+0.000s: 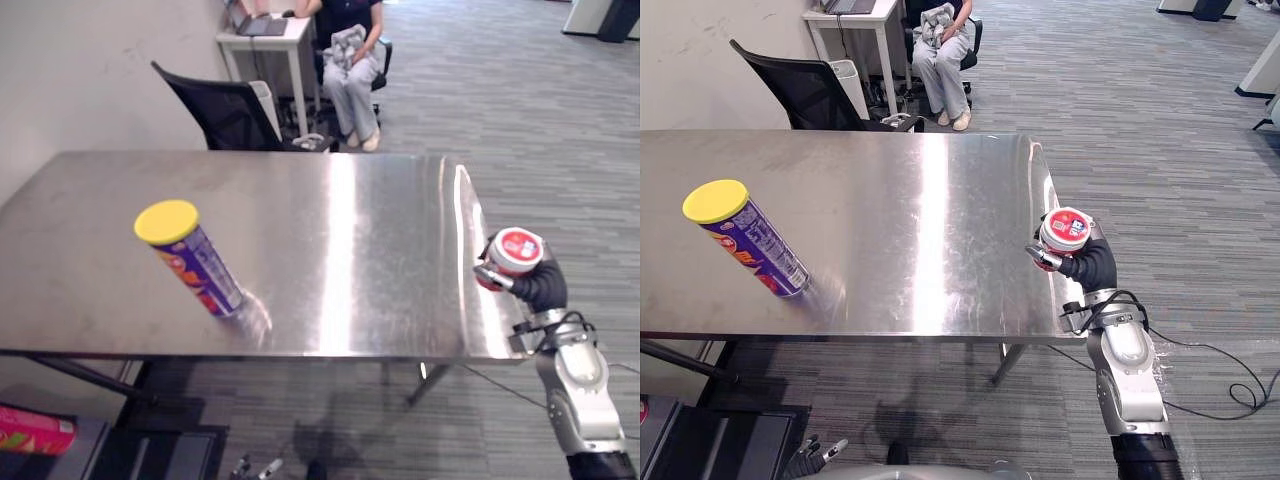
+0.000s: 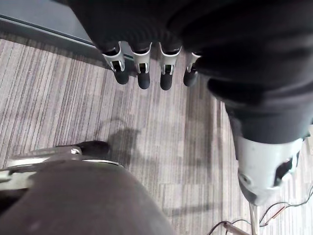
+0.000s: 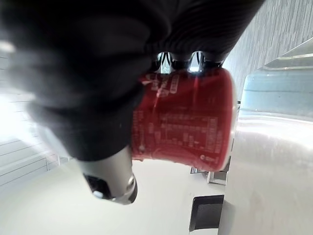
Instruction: Put the gum and the chips on the shelf.
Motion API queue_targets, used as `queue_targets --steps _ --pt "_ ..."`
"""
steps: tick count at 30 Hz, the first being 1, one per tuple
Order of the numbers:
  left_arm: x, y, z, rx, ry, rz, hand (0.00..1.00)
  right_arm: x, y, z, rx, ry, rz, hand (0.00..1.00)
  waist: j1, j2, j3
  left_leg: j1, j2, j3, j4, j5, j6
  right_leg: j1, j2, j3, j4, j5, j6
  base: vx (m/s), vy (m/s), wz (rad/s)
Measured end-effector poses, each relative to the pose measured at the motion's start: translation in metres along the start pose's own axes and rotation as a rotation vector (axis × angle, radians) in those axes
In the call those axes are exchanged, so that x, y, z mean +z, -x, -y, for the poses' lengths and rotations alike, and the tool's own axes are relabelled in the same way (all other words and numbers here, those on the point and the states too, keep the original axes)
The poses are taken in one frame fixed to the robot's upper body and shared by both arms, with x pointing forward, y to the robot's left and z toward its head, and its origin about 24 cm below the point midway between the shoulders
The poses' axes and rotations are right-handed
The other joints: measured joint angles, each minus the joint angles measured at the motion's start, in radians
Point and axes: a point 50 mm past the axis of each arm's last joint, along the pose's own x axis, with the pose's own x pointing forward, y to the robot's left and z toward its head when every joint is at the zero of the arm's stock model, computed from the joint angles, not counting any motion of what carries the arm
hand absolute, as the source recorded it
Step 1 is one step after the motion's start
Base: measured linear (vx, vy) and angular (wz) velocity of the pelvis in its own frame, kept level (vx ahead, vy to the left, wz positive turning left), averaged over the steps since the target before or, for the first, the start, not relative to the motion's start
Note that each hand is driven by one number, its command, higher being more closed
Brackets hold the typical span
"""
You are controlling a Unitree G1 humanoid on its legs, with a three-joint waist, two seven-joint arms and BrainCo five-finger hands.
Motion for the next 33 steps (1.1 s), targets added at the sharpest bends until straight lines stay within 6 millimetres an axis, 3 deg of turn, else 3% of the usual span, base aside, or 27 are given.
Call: queue_targets --steps 6,10,12,15,16,17,18,19,20,22,23,24,25,26,28,29,33 --pt "-0.002 0.0 -0.001 0.013 0.056 -0.014 0.0 -0.003 0.005 0.001 -0.011 -0.001 -0.021 1.0 0.003 0.002 0.001 -0.021 0.002 -0.029 0.001 0.011 -0.003 -0.017 -0.003 -0.02 0.032 -0.022 -0.01 -0.02 -0.007 0.15" --pt "0.005 -0.003 -0.003 0.039 0.161 -0.008 0.0 -0.001 -0.002 -0.004 0.009 -0.009 0.003 1.0 0.011 -0.004 0.041 -0.125 0.02 -0.083 0.163 -0.028 -0.012 -0.045 0.006 -0.025 0.101 -0.051 -0.037 -0.06 -0.034 0.37" --pt "0.007 -0.004 0.0 0.043 0.214 -0.003 0.0 0.005 -0.015 -0.012 0.047 -0.019 0.047 1.0 0.045 0.009 0.085 -0.164 0.049 -0.112 0.244 -0.042 -0.024 -0.031 0.04 -0.033 0.104 -0.056 -0.045 -0.16 -0.094 0.26" --pt "0.002 -0.001 0.006 0.045 0.25 -0.015 0.0 0.003 -0.022 -0.02 0.086 -0.033 0.047 1.0 0.075 0.03 0.105 -0.167 0.082 -0.113 0.242 -0.043 -0.025 -0.027 0.07 -0.05 0.118 -0.077 -0.07 -0.19 -0.111 0.18" --pt "-0.001 0.001 0.006 0.046 0.254 -0.025 0.0 0.002 -0.022 -0.022 0.094 -0.036 0.043 1.0 0.081 0.037 0.107 -0.173 0.094 -0.095 0.238 -0.057 -0.009 -0.025 0.076 -0.058 0.125 -0.085 -0.069 -0.21 -0.135 0.39" --pt "-0.008 0.004 0.005 0.056 0.266 -0.043 0.0 -0.001 -0.022 -0.024 0.101 -0.04 0.034 1.0 0.079 0.048 0.109 -0.177 0.122 -0.01 0.232 -0.092 0.058 -0.016 0.085 -0.067 0.118 -0.088 -0.069 -0.17 -0.159 0.85" --pt "-0.011 0.004 0.003 0.068 0.276 -0.052 0.0 0.0 -0.021 -0.021 0.093 -0.033 0.041 1.0 0.06 0.022 0.101 -0.182 0.148 0.106 0.233 -0.127 0.111 -0.016 0.072 -0.085 0.09 -0.083 -0.088 -0.15 -0.126 1.11" --pt "-0.01 0.004 0.003 0.071 0.281 -0.054 0.0 0.002 -0.02 -0.017 0.085 -0.021 0.052 1.0 0.051 0.014 0.103 -0.201 0.171 0.165 0.258 -0.135 0.122 -0.019 0.066 -0.122 0.085 -0.076 -0.099 -0.15 -0.067 1.29" --pt "-0.009 0.002 0.003 0.068 0.281 -0.054 0.0 0.004 -0.017 -0.009 0.051 -0.007 0.064 1.0 0.05 0.026 0.097 -0.25 0.216 0.25 0.372 -0.122 0.131 -0.035 0.046 -0.188 0.105 -0.076 -0.108 -0.11 0.005 0.97" --pt "-0.011 0.003 0.005 0.067 0.284 -0.06 0.0 0.003 -0.012 -0.002 0.01 0.001 0.055 1.0 0.052 0.039 0.087 -0.265 0.247 0.334 0.539 -0.095 0.162 -0.053 0.014 -0.25 0.162 -0.085 -0.111 -0.06 -0.046 1.23" --pt "-0.007 0.005 0.012 0.047 0.291 -0.029 0.0 0.006 -0.009 0.008 -0.004 0.043 0.058 1.0 0.041 0.073 0.074 -0.3 0.221 0.362 0.484 0.008 0.18 -0.122 0.017 -0.281 0.246 -0.127 -0.126 -0.03 -0.079 1.43" --pt "-0.006 0.004 0.011 0.05 0.291 -0.02 0.0 0.006 -0.008 0.01 -0.01 0.047 0.055 1.0 0.038 0.062 0.07 -0.294 0.197 0.358 0.424 0.041 0.169 -0.129 0.019 -0.289 0.231 -0.131 -0.133 -0.17 -0.168 2.19" --pt "0.001 0.0 0.006 0.067 0.305 0.006 0.0 0.01 -0.004 0.021 -0.041 0.075 0.057 1.0 -0.002 0.047 0.06 -0.268 0.114 0.348 0.25 0.115 0.163 -0.127 0.016 -0.349 0.145 -0.108 -0.174 -0.18 -0.112 2.05" --pt "-0.002 0.001 0.004 0.084 0.324 -0.008 0.0 0.007 -0.001 0.026 -0.085 0.07 0.044 1.0 0.007 0.039 0.062 -0.242 0.141 0.415 0.353 0.018 0.152 -0.122 -0.007 -0.413 0.154 -0.098 -0.168 -0.25 -0.149 2.02" --pt "-0.021 0.008 0.003 0.105 0.345 -0.064 0.0 0.007 -0.001 0.024 -0.081 0.064 0.047 1.0 0.025 0.027 0.06 -0.155 0.168 0.452 0.381 -0.022 0.117 -0.112 -0.047 -0.444 0.183 -0.114 -0.181 -0.16 -0.037 1.0" --pt "-0.033 0.014 0.003 0.111 0.349 -0.102 0.0 0.007 0.0 0.022 -0.072 0.063 0.045 1.0 0.027 0.023 0.06 -0.111 0.177 0.458 0.376 -0.021 0.109 -0.099 -0.06 -0.471 0.179 -0.113 -0.179 -0.13 0.029 0.76" --pt "-0.051 0.023 0.009 0.103 0.357 -0.16 0.0 0.005 0.004 0.023 -0.086 0.064 0.033 1.0 0.017 0.057 0.037 -0.062 0.155 0.441 0.261 -0.016 0.067 -0.117 -0.104 -0.552 0.185 -0.084 -0.13 -0.15 0.148 0.7"
